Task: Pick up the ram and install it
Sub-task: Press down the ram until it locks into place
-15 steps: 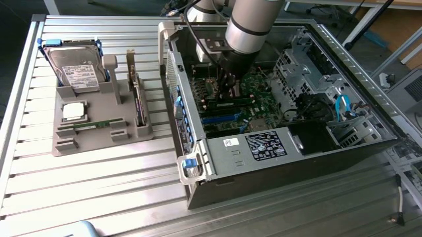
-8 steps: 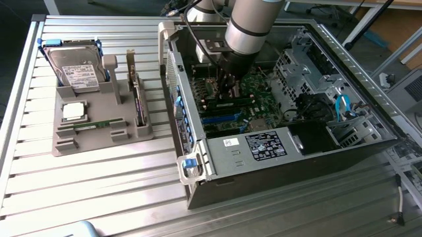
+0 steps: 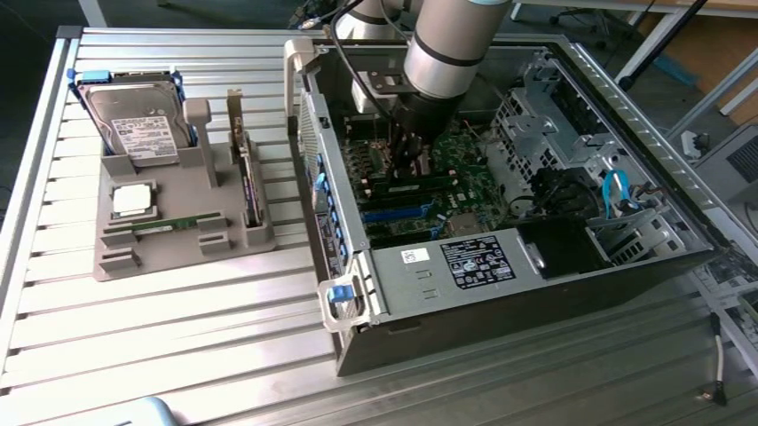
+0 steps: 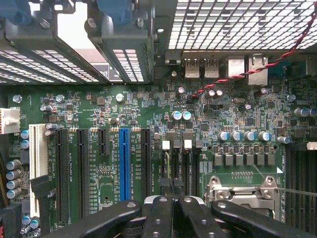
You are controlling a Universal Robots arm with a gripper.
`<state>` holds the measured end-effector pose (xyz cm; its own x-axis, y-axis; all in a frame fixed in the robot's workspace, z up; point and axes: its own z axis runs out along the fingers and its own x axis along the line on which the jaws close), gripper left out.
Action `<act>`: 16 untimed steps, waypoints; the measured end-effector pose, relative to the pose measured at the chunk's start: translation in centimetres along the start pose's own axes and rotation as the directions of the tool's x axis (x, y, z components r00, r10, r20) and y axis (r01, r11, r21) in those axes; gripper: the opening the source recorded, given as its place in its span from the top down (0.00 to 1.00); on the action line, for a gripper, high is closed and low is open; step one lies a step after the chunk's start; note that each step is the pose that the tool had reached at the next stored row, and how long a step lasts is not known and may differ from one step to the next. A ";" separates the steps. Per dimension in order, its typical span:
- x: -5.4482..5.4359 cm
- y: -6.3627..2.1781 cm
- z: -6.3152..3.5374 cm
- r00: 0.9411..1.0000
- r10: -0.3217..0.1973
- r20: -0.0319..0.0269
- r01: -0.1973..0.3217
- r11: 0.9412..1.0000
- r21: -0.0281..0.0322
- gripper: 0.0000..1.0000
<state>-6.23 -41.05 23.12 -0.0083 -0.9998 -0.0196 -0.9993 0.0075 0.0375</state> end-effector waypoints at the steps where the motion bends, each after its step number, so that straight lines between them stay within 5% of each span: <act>1: 0.0 0.00 0.00 1.000 0.000 0.000 0.000 1.000 0.000 0.90; 10: 0.1 0.00 -0.12 1.000 0.000 0.001 0.000 1.000 0.000 0.90; 16: 0.0 0.03 -0.87 1.000 0.000 0.000 0.000 1.000 -0.006 0.90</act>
<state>-6.23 -41.12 23.98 -0.0085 -0.9998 -0.0198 -0.9990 0.0076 0.0439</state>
